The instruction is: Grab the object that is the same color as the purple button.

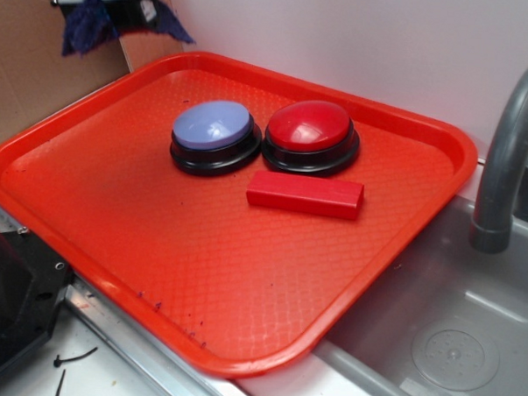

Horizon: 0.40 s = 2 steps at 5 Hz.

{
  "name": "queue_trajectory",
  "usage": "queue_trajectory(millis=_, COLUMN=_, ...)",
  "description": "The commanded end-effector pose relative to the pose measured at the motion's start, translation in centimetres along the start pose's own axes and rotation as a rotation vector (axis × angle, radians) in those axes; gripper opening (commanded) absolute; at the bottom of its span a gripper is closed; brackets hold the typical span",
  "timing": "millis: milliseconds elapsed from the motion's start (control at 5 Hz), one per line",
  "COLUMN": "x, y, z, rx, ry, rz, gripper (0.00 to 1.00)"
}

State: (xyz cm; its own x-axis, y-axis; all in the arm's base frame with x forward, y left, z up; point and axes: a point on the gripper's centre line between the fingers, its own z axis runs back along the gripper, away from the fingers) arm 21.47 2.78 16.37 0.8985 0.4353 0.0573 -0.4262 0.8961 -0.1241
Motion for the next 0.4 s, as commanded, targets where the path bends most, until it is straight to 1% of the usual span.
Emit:
queue_trajectory(millis=0, x=-1.51, y=-1.11, z=5.45, rx=-0.041, ry=-0.114, rz=-0.054, gripper=0.0)
queue_trajectory(millis=200, x=-1.03, y=-0.49, z=4.64, rx=-0.046, ry=-0.059, rz=-0.034, gripper=0.0)
